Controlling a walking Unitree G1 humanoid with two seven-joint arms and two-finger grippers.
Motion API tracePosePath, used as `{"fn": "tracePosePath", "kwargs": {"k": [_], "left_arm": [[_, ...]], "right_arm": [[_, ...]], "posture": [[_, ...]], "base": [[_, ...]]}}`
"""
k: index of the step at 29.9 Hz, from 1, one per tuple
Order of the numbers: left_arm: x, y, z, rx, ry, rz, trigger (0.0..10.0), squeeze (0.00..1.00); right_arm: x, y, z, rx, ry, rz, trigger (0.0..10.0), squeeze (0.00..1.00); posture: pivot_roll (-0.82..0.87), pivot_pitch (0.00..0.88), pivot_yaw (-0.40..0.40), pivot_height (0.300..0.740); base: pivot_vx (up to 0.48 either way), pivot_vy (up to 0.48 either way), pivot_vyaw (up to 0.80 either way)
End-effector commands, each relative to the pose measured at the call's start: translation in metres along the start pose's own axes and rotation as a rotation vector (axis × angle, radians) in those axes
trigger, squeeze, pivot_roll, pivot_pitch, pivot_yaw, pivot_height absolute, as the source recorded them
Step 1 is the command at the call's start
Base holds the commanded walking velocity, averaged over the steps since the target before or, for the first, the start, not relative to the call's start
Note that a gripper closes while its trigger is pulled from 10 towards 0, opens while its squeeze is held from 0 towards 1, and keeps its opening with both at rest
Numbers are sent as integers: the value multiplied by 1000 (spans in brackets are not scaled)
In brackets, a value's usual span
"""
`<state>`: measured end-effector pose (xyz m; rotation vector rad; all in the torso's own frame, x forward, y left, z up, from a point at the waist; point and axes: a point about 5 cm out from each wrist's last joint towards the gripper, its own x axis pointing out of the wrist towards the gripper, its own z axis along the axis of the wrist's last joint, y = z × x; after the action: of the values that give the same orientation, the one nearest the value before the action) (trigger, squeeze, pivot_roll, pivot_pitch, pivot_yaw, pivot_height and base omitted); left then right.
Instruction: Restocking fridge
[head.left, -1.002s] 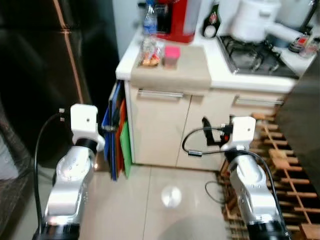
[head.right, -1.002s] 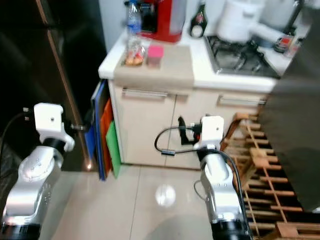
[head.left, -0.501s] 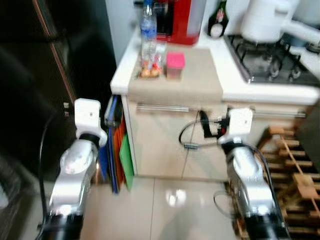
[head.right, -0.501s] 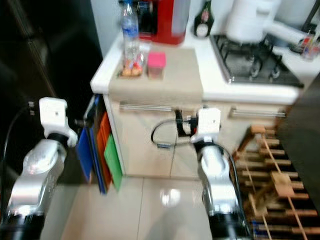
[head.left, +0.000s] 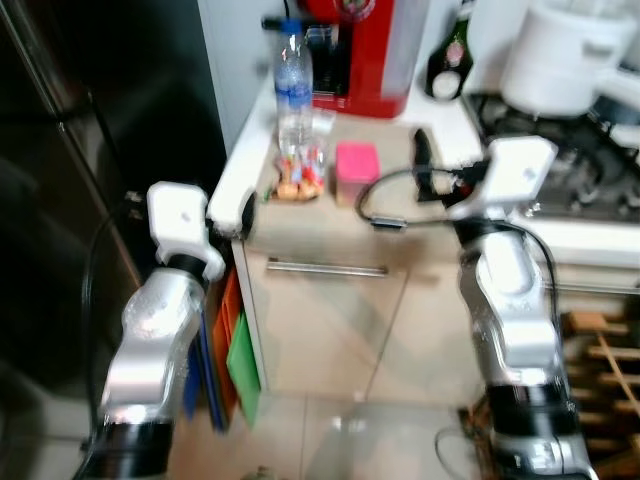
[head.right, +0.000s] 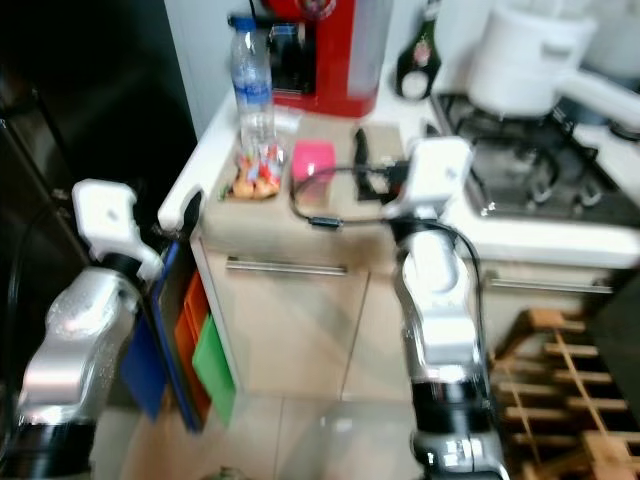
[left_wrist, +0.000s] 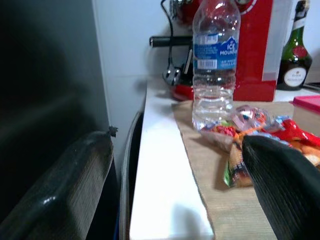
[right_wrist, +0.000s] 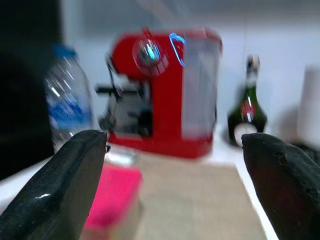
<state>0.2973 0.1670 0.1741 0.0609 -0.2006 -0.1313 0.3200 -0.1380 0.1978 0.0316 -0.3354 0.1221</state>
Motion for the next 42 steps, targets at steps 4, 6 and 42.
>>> {"fn": "tracePosePath", "kwargs": {"k": [4,6,42], "left_arm": [[-1,-6,7,-4,-34,-16,10000,0],[-1,-5,6,-4,-30,-12,10000,0],[-5,-29,-11,2,61,-223,10000,0]], "right_arm": [[-2,-6,6,8,-2,-31,10000,0],[-2,-6,10,12,-20,-35,10000,0],[34,41,4,39,106,52,10000,0]], "posture": [[-29,0,27,740],[-29,0,27,740],[8,0,9,740]], "base": [[0,0,0],[0,0,0],[0,0,0]]}}
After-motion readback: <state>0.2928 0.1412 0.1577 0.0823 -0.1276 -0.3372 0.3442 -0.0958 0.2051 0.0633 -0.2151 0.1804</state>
